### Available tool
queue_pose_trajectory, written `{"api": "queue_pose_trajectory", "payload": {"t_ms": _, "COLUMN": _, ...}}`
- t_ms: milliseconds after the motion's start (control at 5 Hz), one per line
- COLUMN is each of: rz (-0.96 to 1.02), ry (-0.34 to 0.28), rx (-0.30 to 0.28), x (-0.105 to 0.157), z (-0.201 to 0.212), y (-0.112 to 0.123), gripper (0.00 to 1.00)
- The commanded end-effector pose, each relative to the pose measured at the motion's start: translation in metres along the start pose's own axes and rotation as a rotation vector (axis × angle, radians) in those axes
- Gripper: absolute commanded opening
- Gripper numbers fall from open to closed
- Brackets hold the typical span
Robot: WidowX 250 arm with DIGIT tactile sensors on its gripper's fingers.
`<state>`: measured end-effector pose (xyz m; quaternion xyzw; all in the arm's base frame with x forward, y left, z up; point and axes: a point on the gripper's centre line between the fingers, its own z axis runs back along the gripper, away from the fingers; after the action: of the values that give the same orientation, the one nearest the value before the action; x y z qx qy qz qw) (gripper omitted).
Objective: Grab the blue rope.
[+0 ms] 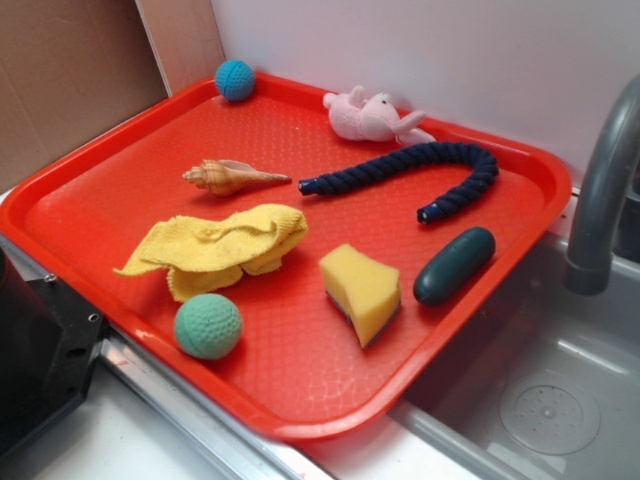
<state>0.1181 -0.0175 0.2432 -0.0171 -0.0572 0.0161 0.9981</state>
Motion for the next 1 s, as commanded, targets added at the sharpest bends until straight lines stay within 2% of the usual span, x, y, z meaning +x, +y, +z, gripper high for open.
{"api": "queue_pose_trajectory", "payload": {"t_ms": 0, "rz": 0.000, "ry": 0.000, "rx": 0.000, "x": 0.000, "z": 0.000, "y": 0.000, "gripper": 1.00}}
{"api": "queue_pose_trajectory", "payload": {"t_ms": 200, "rz": 0.040, "ry": 0.058, "rx": 0.059, "x": 0.027, "z": -0.054, "y": -0.005, "gripper": 1.00}}
{"api": "queue_pose_trajectory", "payload": {"t_ms": 600, "rz": -0.020, "ry": 0.077, "rx": -0.012, "x": 0.094, "z": -0.117, "y": -0.049, "gripper": 1.00}}
{"api": "queue_pose_trajectory", "payload": {"t_ms": 800, "rz": -0.036, "ry": 0.048, "rx": -0.090, "x": 0.128, "z": -0.136, "y": -0.069, "gripper": 1.00}}
